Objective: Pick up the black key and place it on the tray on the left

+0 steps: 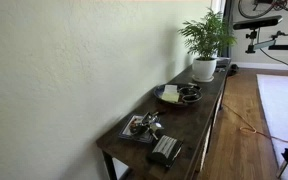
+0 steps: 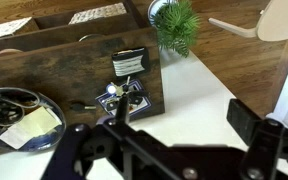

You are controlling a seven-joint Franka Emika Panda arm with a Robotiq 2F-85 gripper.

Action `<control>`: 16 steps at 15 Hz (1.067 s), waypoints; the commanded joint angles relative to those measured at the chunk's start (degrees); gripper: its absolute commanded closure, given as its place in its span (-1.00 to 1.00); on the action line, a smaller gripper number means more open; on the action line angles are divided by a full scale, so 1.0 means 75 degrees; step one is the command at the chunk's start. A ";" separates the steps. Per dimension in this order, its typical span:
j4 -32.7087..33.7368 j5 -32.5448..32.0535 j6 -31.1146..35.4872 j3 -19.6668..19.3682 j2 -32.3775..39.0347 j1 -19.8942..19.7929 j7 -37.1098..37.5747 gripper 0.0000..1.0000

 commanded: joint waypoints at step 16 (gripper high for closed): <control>-0.0056 -0.0077 0.0146 -0.0121 0.0420 -0.0176 -0.0125 -1.00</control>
